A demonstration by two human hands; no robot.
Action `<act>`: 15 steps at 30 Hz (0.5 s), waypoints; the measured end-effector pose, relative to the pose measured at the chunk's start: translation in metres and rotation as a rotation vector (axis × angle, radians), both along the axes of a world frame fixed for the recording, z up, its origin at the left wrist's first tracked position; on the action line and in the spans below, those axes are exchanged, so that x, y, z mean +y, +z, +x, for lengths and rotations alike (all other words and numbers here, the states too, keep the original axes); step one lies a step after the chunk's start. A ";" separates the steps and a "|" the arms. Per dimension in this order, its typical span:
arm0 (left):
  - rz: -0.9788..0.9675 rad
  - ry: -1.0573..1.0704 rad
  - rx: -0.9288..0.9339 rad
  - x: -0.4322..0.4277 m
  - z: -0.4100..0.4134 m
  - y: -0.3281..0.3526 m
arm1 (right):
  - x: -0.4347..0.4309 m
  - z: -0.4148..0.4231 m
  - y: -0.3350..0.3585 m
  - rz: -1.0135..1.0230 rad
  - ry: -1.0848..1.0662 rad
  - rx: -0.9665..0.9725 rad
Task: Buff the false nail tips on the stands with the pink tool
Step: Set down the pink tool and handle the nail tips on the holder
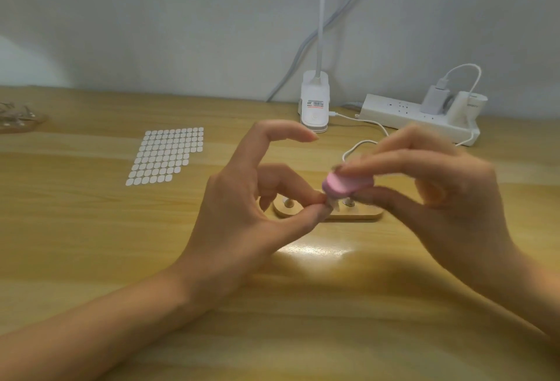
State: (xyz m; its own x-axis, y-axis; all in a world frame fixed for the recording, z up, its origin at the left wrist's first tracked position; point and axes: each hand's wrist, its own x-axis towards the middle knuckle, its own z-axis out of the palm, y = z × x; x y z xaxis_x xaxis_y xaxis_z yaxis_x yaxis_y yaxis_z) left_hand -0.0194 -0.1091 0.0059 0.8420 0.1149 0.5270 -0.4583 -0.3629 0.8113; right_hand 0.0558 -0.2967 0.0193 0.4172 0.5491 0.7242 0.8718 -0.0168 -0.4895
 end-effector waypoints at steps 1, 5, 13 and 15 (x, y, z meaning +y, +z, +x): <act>0.005 -0.005 0.001 0.000 -0.001 0.000 | 0.001 -0.002 -0.002 -0.025 0.021 -0.009; 0.003 -0.015 0.005 -0.002 -0.002 -0.001 | 0.001 -0.004 -0.004 -0.058 0.051 -0.088; -0.013 -0.019 0.022 -0.003 -0.003 -0.002 | -0.001 -0.002 -0.004 -0.053 0.069 -0.053; -0.007 -0.011 0.022 -0.003 -0.003 -0.001 | -0.001 -0.001 -0.004 -0.034 0.045 -0.018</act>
State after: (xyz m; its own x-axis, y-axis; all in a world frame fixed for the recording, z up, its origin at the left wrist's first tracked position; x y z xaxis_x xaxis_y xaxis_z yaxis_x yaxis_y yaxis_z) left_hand -0.0229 -0.1124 0.0050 0.8548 0.1092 0.5073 -0.4439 -0.3523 0.8239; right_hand 0.0551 -0.2979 0.0156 0.3787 0.5915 0.7119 0.8807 0.0063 -0.4737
